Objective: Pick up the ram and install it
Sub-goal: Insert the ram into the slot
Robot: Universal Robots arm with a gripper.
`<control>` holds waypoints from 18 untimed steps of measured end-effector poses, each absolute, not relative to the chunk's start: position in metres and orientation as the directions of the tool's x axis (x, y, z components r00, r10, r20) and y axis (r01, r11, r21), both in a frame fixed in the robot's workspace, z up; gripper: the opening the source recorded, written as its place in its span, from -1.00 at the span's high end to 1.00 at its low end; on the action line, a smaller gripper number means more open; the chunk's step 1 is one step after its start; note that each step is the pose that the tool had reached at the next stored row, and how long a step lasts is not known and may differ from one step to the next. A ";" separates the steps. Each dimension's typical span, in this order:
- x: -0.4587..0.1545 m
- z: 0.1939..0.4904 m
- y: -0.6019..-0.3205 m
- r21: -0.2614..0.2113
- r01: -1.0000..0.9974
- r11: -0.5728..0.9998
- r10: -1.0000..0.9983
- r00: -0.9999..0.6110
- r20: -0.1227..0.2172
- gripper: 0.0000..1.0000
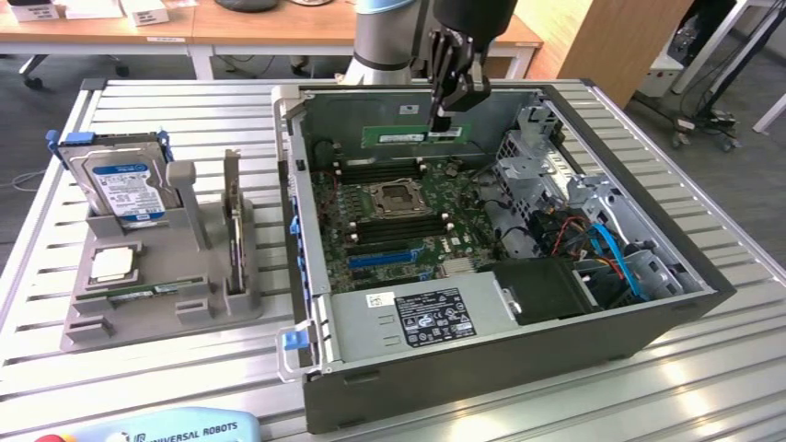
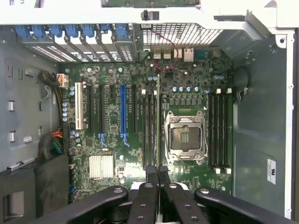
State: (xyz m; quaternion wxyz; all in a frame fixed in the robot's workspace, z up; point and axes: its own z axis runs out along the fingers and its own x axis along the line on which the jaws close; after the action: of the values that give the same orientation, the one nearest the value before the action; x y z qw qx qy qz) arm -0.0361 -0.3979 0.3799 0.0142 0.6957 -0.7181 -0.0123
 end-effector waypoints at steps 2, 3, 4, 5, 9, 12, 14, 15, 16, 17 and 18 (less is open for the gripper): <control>-0.036 0.377 -0.398 0.038 -0.999 0.032 -0.999 -0.032 0.003 0.76; -0.036 0.376 -0.398 0.038 -0.999 0.032 -0.999 -0.032 0.003 0.76; -0.036 0.374 -0.398 0.038 -0.999 0.032 -0.999 -0.032 0.004 0.76; -0.036 0.373 -0.398 0.038 -0.999 0.032 -0.999 -0.032 0.004 0.76; -0.036 0.366 -0.398 0.038 -0.999 0.032 -0.999 -0.032 0.003 0.76; -0.036 0.361 -0.398 0.038 -0.999 0.032 -0.999 -0.032 0.003 0.76; -0.036 0.359 -0.398 0.038 -0.999 0.032 -0.999 -0.032 0.004 0.76; -0.036 0.358 -0.398 0.038 -0.999 0.032 -0.999 -0.032 0.003 0.76; -0.036 0.357 -0.398 0.038 -0.999 0.032 -0.999 -0.032 0.003 0.76; -0.036 0.356 -0.398 0.038 -0.999 0.032 -0.999 -0.032 0.003 0.76; -0.036 0.356 -0.398 0.038 -0.999 0.032 -0.999 -0.032 0.003 0.76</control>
State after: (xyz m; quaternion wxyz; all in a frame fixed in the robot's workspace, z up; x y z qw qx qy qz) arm -0.0361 -0.3979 0.3559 0.0143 0.6957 -0.7181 -0.0123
